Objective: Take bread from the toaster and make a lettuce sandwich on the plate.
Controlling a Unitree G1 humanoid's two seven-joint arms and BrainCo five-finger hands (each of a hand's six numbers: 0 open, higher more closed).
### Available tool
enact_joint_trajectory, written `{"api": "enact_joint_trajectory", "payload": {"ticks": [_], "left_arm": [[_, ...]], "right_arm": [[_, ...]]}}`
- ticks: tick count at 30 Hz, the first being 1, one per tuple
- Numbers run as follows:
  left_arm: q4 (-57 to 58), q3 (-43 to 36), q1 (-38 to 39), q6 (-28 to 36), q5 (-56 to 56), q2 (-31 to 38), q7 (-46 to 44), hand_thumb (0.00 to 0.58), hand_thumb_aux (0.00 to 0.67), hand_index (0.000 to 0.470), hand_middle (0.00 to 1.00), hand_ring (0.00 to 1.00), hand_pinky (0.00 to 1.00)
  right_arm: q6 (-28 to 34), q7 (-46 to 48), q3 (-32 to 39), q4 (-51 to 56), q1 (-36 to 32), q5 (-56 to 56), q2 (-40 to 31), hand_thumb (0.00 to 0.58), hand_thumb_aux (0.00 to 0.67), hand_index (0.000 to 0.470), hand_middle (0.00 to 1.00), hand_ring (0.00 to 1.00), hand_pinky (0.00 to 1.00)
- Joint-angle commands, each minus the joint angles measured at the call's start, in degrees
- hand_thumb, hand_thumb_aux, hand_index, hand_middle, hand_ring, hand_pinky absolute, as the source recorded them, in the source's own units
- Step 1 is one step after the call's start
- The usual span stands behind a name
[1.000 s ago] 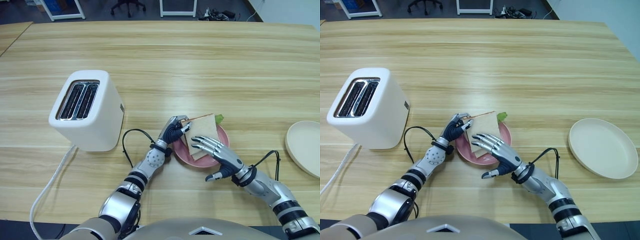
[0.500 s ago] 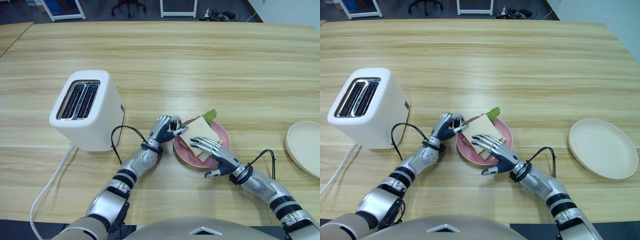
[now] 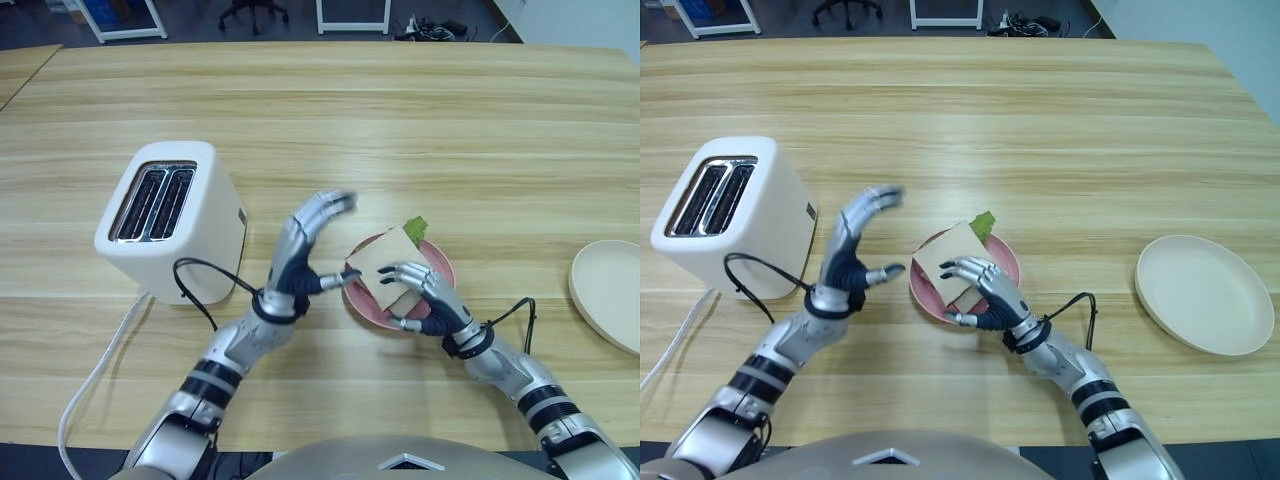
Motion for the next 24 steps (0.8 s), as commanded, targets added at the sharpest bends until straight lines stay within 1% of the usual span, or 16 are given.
{"api": "enact_joint_trajectory", "payload": {"ticks": [1, 3, 5, 8, 10, 13, 15, 17, 20, 24], "left_arm": [[2.63, -2.54, 4.80, -6.49, -6.89, 5.93, -10.26, 0.580, 0.670, 0.470, 1.00, 1.00, 1.00], [3.73, -3.04, 6.60, -6.02, -7.68, 7.64, -15.65, 0.580, 0.670, 0.470, 1.00, 1.00, 1.00], [4.65, -3.56, 8.34, -4.11, -7.88, 8.80, -20.49, 0.580, 0.670, 0.470, 1.00, 1.00, 1.00], [5.51, -3.72, 10.55, 0.01, -9.07, 8.19, -26.47, 0.580, 0.670, 0.470, 1.00, 1.00, 1.00], [5.58, -3.09, 10.90, 3.01, -9.72, 6.36, -29.02, 0.580, 0.670, 0.470, 1.00, 1.00, 1.00], [7.11, -2.29, 8.68, 8.35, -8.66, 2.53, -31.67, 0.580, 0.670, 0.470, 1.00, 1.00, 1.00], [9.83, -1.96, 6.12, 11.33, -6.56, -0.04, -32.16, 0.580, 0.670, 0.470, 1.00, 1.00, 1.00], [13.62, -2.18, 2.61, 13.41, -3.80, -2.97, -31.49, 0.580, 0.670, 0.470, 1.00, 1.00, 1.00], [21.76, -2.66, -4.25, 17.50, 1.71, -8.36, -26.05, 0.580, 0.670, 0.470, 1.00, 1.00, 1.00], [35.62, -3.49, -13.06, 22.18, 6.52, -14.23, -17.59, 0.580, 0.670, 0.470, 1.00, 1.00, 1.00]], "right_arm": [[-3.59, 4.17, -2.70, -6.13, 4.00, 9.95, -2.11, 0.580, 0.670, 0.470, 1.00, 1.00, 1.00], [-5.38, 10.33, -1.19, -7.73, 7.66, 12.94, -7.52, 0.580, 0.670, 0.470, 1.00, 1.00, 1.00], [-6.35, 17.58, 0.78, -7.41, 11.93, 13.36, -14.55, 0.580, 0.670, 0.470, 1.00, 1.00, 1.00], [-3.98, 27.06, 1.90, -6.81, 18.69, 14.05, -23.16, 0.580, 0.670, 0.470, 1.00, 1.00, 1.00], [-1.47, 31.52, 1.73, -8.45, 21.71, 15.18, -25.93, 0.580, 0.670, 0.470, 1.00, 1.00, 1.00], [1.34, 35.94, 2.26, -10.62, 21.95, 14.46, -25.37, 0.580, 0.670, 0.470, 1.00, 1.00, 1.00], [2.83, 37.20, 2.62, -10.08, 19.66, 12.76, -22.75, 0.580, 0.670, 0.470, 1.00, 1.00, 1.00], [6.25, 33.50, 2.30, -6.32, 14.40, 6.32, -17.77, 0.580, 0.670, 0.470, 1.00, 1.00, 1.00], [13.18, 22.51, 3.31, 3.04, 3.47, -4.21, -9.91, 0.580, 0.670, 0.470, 1.00, 1.00, 1.00], [21.73, 10.04, 7.34, 21.00, -10.30, -11.40, -0.61, 0.580, 0.670, 0.470, 1.00, 1.00, 1.00]]}}
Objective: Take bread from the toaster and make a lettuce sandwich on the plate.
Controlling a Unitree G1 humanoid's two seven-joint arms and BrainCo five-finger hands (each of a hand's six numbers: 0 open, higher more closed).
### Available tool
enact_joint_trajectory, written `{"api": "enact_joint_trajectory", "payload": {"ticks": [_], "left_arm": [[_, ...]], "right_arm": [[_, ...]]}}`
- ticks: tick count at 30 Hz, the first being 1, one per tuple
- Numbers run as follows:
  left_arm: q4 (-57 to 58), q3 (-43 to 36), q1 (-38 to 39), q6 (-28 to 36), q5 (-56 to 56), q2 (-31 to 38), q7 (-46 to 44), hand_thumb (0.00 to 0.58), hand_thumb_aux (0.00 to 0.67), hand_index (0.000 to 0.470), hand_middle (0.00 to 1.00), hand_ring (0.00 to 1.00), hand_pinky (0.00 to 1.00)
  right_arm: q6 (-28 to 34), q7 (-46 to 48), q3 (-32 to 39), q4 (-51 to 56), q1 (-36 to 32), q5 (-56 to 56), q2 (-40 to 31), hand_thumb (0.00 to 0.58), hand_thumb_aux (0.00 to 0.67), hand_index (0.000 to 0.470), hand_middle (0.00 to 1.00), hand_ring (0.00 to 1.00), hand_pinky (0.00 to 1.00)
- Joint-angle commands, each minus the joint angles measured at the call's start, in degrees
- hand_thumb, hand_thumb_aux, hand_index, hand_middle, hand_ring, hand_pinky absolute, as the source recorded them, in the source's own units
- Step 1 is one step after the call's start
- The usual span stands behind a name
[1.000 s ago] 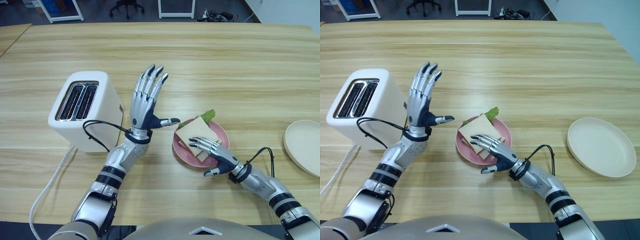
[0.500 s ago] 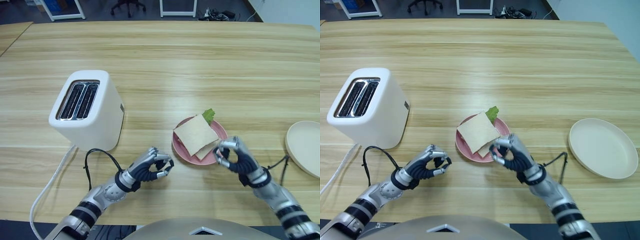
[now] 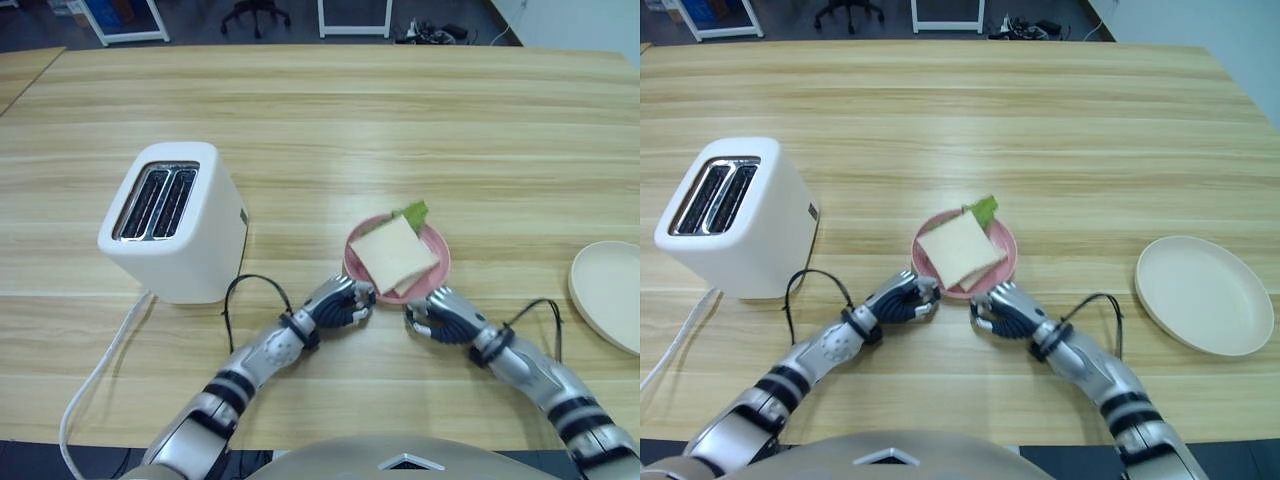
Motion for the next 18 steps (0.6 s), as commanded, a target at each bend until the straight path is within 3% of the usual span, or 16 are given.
{"api": "enact_joint_trajectory", "payload": {"ticks": [1, 7, 13, 15, 18], "left_arm": [[14.55, -1.01, -5.82, 6.39, 4.46, -4.18, 6.12, 0.580, 0.670, 0.470, 1.00, 1.00, 1.00], [29.12, 0.73, -15.41, 13.93, 3.95, -8.80, 13.26, 0.580, 0.670, 0.470, 1.00, 1.00, 1.00], [35.20, 2.93, -19.06, 18.91, 2.44, -11.53, 15.38, 0.580, 0.670, 0.470, 1.00, 1.00, 1.00], [35.43, 3.50, -18.79, 18.48, 2.16, -11.78, 16.56, 0.580, 0.670, 0.470, 1.00, 1.00, 1.00], [33.59, 5.24, -17.25, 9.54, 1.05, -11.21, 21.58, 0.580, 0.670, 0.470, 1.00, 1.00, 1.00]], "right_arm": [[7.28, -8.32, 4.23, 17.59, -10.23, -5.35, 8.06, 0.580, 0.670, 0.470, 1.00, 1.00, 1.00], [14.14, -11.86, 3.72, 36.72, -22.01, -0.97, 18.87, 0.580, 0.670, 0.470, 1.00, 1.00, 1.00], [18.15, -11.40, 0.84, 42.82, -26.96, 4.51, 24.01, 0.580, 0.670, 0.470, 1.00, 1.00, 1.00], [18.01, -11.54, 0.58, 43.18, -27.21, 5.29, 24.39, 0.580, 0.670, 0.470, 1.00, 1.00, 1.00], [13.34, -14.37, 0.89, 42.06, -25.75, 5.65, 23.65, 0.580, 0.670, 0.470, 1.00, 1.00, 1.00]]}}
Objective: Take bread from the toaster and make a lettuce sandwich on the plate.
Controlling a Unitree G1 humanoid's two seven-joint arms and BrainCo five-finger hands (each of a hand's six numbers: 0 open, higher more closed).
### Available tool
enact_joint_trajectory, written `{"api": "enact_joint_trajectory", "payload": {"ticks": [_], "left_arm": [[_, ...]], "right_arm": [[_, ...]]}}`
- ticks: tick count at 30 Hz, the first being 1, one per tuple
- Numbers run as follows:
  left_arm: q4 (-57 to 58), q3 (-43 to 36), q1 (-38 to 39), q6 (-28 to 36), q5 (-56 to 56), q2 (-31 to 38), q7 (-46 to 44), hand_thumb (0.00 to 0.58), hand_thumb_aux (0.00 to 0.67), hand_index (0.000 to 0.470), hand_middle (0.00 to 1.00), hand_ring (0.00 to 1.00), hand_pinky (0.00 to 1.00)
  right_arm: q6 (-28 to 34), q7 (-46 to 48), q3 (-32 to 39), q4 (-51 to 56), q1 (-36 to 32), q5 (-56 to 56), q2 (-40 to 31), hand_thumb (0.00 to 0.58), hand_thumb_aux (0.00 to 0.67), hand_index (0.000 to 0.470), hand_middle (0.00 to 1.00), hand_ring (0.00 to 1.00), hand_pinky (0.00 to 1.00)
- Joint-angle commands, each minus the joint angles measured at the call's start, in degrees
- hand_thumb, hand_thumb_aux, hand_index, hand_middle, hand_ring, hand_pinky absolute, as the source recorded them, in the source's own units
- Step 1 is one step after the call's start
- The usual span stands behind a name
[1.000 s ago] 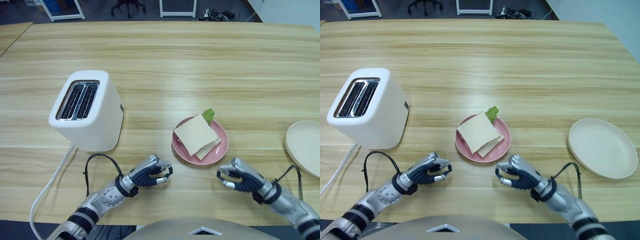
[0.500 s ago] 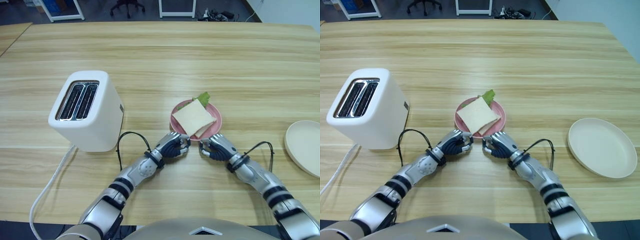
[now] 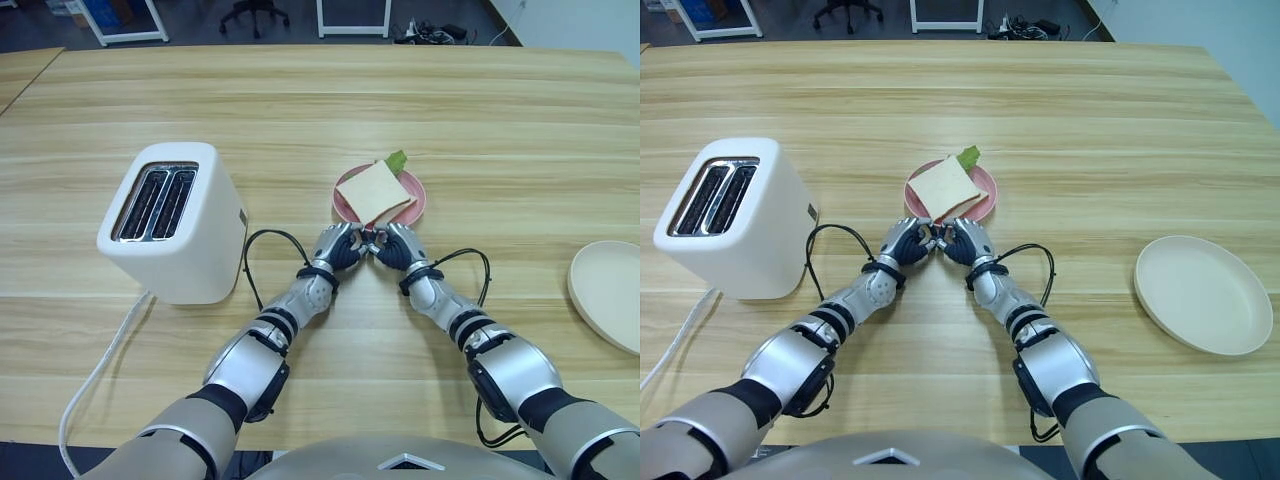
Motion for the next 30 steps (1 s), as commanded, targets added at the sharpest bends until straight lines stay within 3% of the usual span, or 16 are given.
{"api": "enact_joint_trajectory", "payload": {"ticks": [1, 2, 3, 7, 10, 13, 21, 30], "left_arm": [[-0.18, 2.69, 6.45, -11.30, -2.65, 1.27, 4.89, 0.580, 0.670, 0.470, 0.83, 0.83, 0.83], [-2.17, 3.87, 7.94, -16.99, -3.96, 1.79, 6.33, 0.452, 0.355, 0.249, 0.00, 0.00, 0.00], [-4.08, 4.91, 9.33, -21.86, -5.04, 2.26, 7.31, 0.000, 0.000, 0.000, 0.00, 0.00, 0.00], [-17.16, 9.51, 16.28, -35.60, -8.53, 4.22, 9.34, 0.000, 0.000, 0.000, 0.00, 0.00, 0.00], [-30.35, 12.92, 22.33, -38.44, -10.98, 4.81, 7.53, 0.000, 0.000, 0.000, 0.00, 0.00, 0.00], [-39.74, 14.46, 26.70, -38.04, -11.18, 4.40, 5.01, 0.000, 0.000, 0.000, 0.00, 0.00, 0.00], [-44.59, 17.47, 29.32, -35.45, -12.62, 1.72, 0.00, 0.000, 0.000, 0.000, 0.00, 0.00, 0.00], [-46.15, 21.54, 30.22, -36.15, -7.75, -0.80, 1.62, 0.000, 0.000, 0.000, 0.00, 0.00, 0.00]], "right_arm": [[-5.95, -3.30, 0.74, -0.07, 4.82, 0.44, -0.98, 0.526, 0.465, 0.326, 0.83, 0.83, 0.83], [-9.68, -5.88, 0.94, -1.83, 6.11, 0.29, -1.94, 0.194, 0.123, 0.087, 0.02, 0.02, 0.02], [-13.14, -7.94, 0.90, -3.70, 7.40, 0.35, -2.89, 0.000, 0.000, 0.000, 0.00, 0.00, 0.00], [-25.80, -15.72, -3.25, -19.58, 15.81, 2.04, -8.47, 0.000, 0.000, 0.000, 0.00, 0.00, 0.00], [-30.23, -16.65, -9.99, -35.65, 22.90, 6.02, -11.20, 0.000, 0.000, 0.000, 0.00, 0.00, 0.00], [-30.74, -14.95, -13.98, -45.00, 27.26, 9.05, -11.58, 0.000, 0.000, 0.000, 0.00, 0.00, 0.00], [-27.51, -13.14, -15.70, -45.00, 29.41, 6.20, -7.89, 0.000, 0.000, 0.000, 0.00, 0.00, 0.00], [-26.81, -13.45, -16.95, -47.54, 30.38, 3.57, -6.73, 0.000, 0.000, 0.000, 0.00, 0.00, 0.00]]}}
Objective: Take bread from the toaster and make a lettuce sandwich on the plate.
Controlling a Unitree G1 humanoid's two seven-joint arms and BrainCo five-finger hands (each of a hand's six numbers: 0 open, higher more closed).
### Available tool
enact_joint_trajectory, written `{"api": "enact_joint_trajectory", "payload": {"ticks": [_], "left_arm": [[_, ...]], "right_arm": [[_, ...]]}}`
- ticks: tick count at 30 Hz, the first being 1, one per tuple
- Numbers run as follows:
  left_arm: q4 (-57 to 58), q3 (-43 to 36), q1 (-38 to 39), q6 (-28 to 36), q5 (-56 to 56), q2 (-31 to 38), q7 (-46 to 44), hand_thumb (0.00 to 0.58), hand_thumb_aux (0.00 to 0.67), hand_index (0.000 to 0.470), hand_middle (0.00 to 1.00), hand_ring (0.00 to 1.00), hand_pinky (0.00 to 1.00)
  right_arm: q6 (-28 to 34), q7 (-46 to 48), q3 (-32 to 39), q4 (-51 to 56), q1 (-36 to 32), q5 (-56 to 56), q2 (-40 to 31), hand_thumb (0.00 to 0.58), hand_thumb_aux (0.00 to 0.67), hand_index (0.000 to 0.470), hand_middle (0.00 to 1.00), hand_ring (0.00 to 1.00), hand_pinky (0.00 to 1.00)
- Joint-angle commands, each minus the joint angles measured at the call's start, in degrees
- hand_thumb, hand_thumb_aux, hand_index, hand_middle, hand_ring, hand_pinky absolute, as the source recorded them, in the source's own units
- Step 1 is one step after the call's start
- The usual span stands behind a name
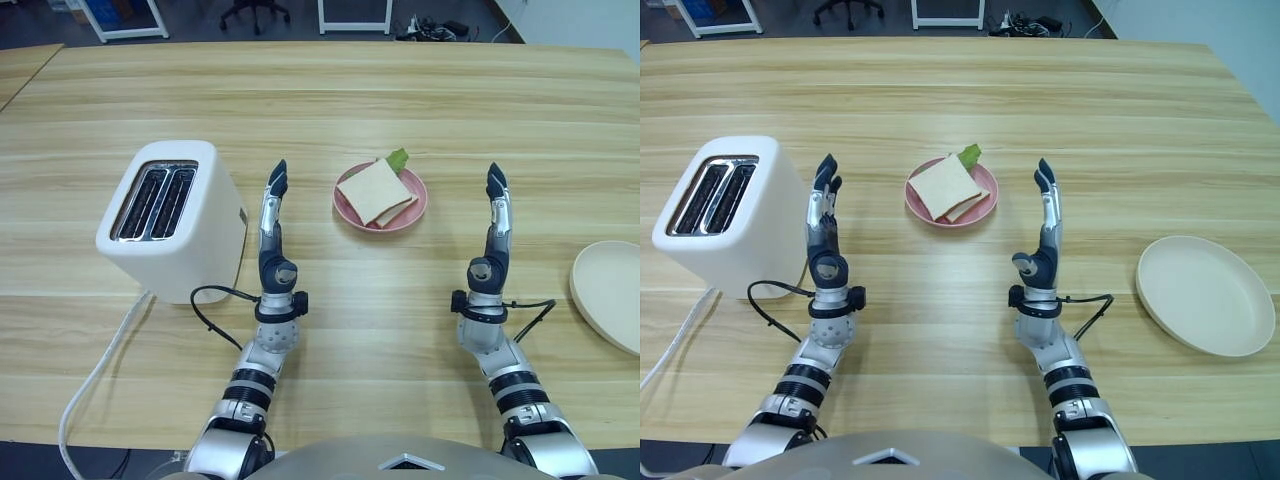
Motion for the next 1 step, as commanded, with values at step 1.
{"api": "enact_joint_trajectory", "payload": {"ticks": [1], "left_arm": [[-1.19, 1.76, 1.27, -0.35, 2.68, -1.42, 1.16, 0.000, 0.000, 0.000, 0.00, 0.00, 0.00]], "right_arm": [[1.31, -0.39, -0.64, -1.35, 1.13, -2.56, 0.83, 0.000, 0.000, 0.000, 0.00, 0.00, 0.00]]}}
